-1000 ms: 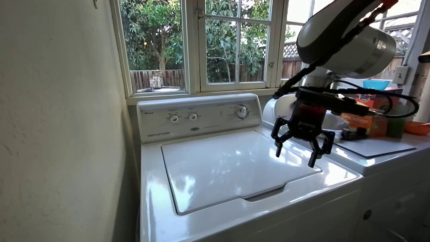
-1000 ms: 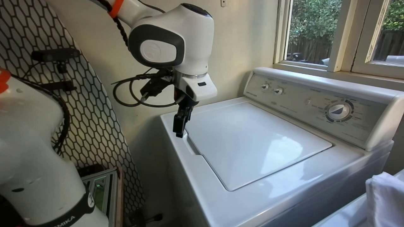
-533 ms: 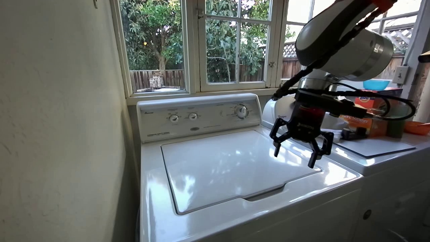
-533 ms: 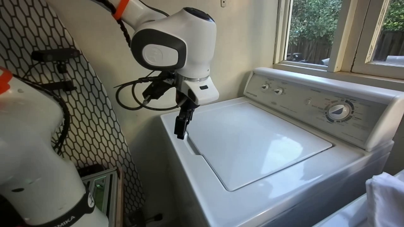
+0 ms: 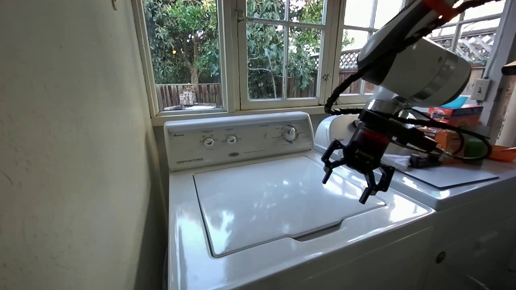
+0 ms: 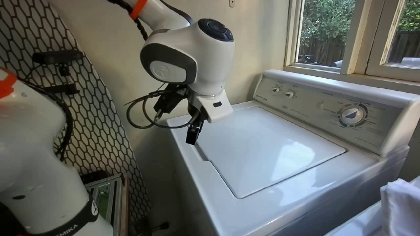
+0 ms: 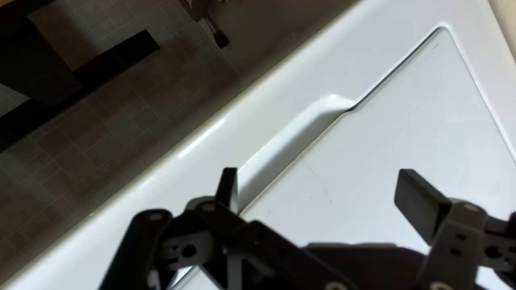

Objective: Open the washing machine on the left.

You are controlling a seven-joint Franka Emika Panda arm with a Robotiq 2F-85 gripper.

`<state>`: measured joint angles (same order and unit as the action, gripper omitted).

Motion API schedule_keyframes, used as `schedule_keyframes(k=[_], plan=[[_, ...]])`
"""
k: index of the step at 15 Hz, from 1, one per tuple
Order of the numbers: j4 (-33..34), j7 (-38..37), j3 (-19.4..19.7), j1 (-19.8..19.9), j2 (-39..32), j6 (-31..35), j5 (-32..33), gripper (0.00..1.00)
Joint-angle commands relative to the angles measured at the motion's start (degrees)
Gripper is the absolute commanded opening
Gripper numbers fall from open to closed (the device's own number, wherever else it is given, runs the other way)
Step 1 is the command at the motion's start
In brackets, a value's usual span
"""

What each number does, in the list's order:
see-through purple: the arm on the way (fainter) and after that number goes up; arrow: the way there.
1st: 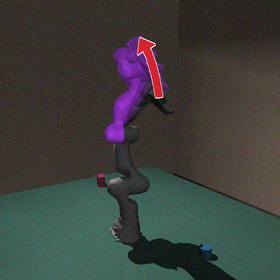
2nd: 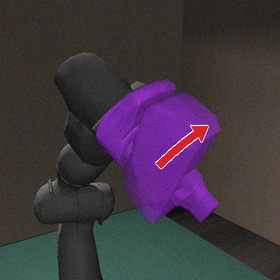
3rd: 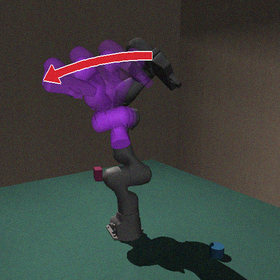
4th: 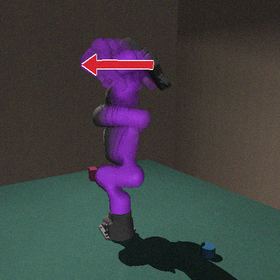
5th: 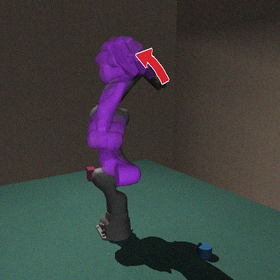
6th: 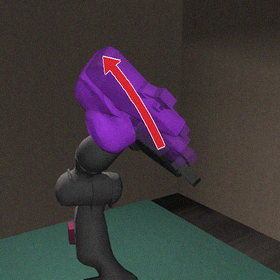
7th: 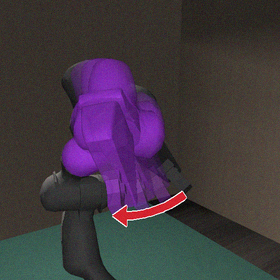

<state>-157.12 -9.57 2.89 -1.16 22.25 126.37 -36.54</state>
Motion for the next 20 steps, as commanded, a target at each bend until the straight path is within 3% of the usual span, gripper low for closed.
schedule_keyframes(k=[1, 7, 9, 10, 14, 20], plan=[[0.00, 7.79, 1.36, -1.09, -4.29, 4.78, -8.97, 1.00], [-0.30, 15.76, -0.23, -1.15, -11.23, 5.32, -16.07, 1.00], [-0.34, 18.91, -1.08, -1.75, -13.47, 8.14, -21.10, 1.00], [-0.32, 15.74, -1.00, -0.20, -11.02, 5.39, -16.87, 1.00], [-0.26, 17.70, -1.56, -0.51, -13.16, 6.80, -19.13, 1.00], [-0.13, 19.62, -2.55, -1.33, -13.83, 7.73, -30.00, 1.00]])
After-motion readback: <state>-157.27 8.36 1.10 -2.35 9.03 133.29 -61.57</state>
